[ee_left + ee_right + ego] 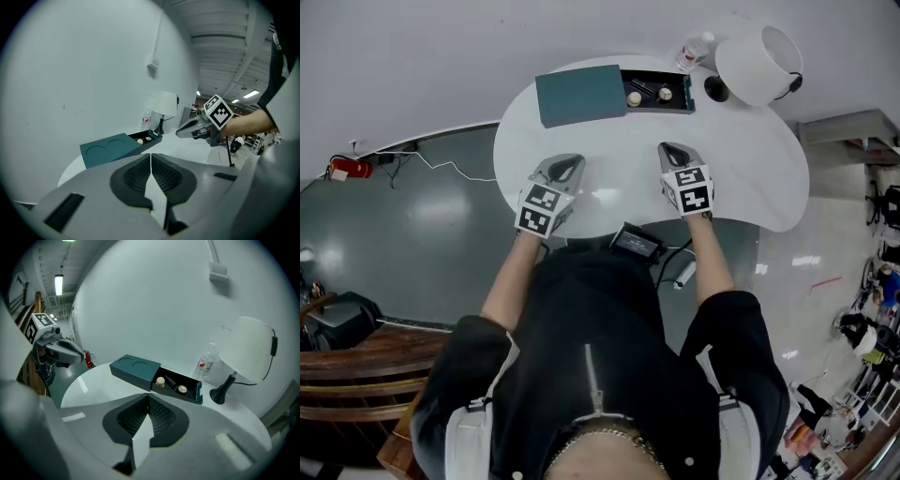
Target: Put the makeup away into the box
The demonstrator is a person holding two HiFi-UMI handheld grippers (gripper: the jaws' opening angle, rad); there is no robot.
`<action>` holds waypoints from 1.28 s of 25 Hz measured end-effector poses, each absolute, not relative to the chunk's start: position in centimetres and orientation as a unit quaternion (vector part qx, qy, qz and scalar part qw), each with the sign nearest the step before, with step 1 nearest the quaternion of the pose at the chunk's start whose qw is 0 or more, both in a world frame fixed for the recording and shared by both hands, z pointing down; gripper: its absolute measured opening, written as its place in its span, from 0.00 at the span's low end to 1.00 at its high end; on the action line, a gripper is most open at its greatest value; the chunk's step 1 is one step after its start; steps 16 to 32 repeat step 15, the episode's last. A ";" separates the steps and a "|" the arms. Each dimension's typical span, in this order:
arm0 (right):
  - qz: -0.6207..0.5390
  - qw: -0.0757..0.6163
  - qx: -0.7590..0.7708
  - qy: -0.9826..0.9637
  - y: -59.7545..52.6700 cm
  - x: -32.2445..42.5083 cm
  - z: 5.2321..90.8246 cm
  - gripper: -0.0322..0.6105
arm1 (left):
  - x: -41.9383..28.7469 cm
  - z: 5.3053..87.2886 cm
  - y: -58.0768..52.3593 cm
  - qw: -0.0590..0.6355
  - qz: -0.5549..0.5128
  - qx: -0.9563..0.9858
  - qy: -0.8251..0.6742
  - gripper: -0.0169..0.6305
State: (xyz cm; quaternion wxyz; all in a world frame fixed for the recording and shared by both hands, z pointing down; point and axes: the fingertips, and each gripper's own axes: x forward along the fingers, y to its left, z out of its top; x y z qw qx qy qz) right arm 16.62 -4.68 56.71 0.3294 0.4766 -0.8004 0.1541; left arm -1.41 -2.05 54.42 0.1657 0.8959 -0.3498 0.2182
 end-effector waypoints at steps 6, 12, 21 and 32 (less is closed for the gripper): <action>0.149 0.328 0.489 -0.794 -2.8 16.2 56.0 0.06 | -2.0 53.9 -0.7 0.159 0.217 0.901 -0.341 0.05; 0.146 0.331 0.492 -0.792 -2.0 16.6 56.2 0.06 | -1.9 54.0 -0.2 0.156 0.217 0.902 -0.339 0.05; 0.141 0.335 0.491 -0.791 -1.8 16.6 56.0 0.06 | -2.1 53.8 0.1 0.154 0.216 0.902 -0.340 0.05; 0.141 0.335 0.491 -0.791 -1.8 16.6 56.0 0.06 | -2.1 53.8 0.1 0.154 0.216 0.902 -0.340 0.05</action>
